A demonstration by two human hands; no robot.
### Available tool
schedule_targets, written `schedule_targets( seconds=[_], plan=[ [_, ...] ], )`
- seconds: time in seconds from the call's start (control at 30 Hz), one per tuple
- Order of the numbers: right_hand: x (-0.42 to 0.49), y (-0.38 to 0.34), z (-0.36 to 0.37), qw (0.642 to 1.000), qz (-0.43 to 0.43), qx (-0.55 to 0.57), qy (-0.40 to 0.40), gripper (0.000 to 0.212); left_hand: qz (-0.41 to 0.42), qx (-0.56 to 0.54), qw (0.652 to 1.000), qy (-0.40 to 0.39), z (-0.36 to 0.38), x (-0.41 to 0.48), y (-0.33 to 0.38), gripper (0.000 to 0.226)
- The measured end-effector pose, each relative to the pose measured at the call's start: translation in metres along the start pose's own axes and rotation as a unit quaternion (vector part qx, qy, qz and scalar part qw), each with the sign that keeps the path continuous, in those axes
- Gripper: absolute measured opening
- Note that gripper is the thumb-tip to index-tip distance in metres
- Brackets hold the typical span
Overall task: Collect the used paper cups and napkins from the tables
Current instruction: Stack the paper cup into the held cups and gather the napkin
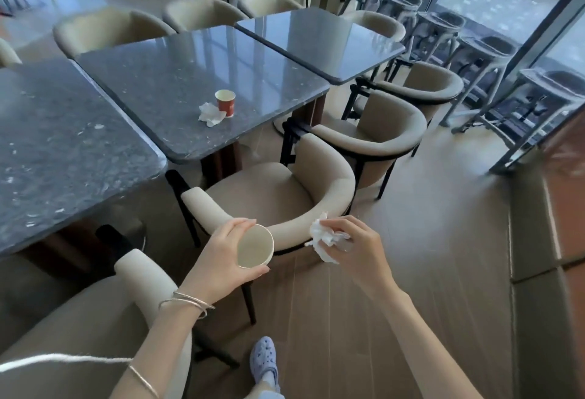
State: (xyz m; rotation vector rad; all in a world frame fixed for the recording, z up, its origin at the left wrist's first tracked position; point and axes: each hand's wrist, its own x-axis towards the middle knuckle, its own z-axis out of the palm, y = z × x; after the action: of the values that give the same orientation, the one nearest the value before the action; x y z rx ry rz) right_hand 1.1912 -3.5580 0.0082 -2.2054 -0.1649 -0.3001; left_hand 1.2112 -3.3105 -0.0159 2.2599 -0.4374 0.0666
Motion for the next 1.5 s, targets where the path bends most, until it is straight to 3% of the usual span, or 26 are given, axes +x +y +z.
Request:
schedule_targets(
  seconds=[0.27, 0.63, 1.03, 1.5],
  plan=[
    [0.150, 0.018, 0.030, 0.997, -0.071, -0.006, -0.033, 0.029, -0.010, 0.039, 0.999, 0.021, -0.021, 0.100, -0.035, 0.082],
    [0.296, 0.050, 0.105, 0.988, -0.092, 0.013, -0.127, 0.028, -0.123, 0.038, 0.988, 0.080, -0.030, 0.181, -0.103, 0.080],
    [0.479, 0.089, 0.205, 0.976, -0.094, 0.038, -0.193, 0.031, -0.237, 0.077, 0.956, 0.154, -0.040, 0.329, -0.200, 0.081],
    [0.542, 0.144, 0.381, 0.967, -0.143, -0.034, -0.207, 0.042, -0.299, 0.100, 0.930, 0.191, -0.029, 0.388, -0.316, 0.078]
  ],
)
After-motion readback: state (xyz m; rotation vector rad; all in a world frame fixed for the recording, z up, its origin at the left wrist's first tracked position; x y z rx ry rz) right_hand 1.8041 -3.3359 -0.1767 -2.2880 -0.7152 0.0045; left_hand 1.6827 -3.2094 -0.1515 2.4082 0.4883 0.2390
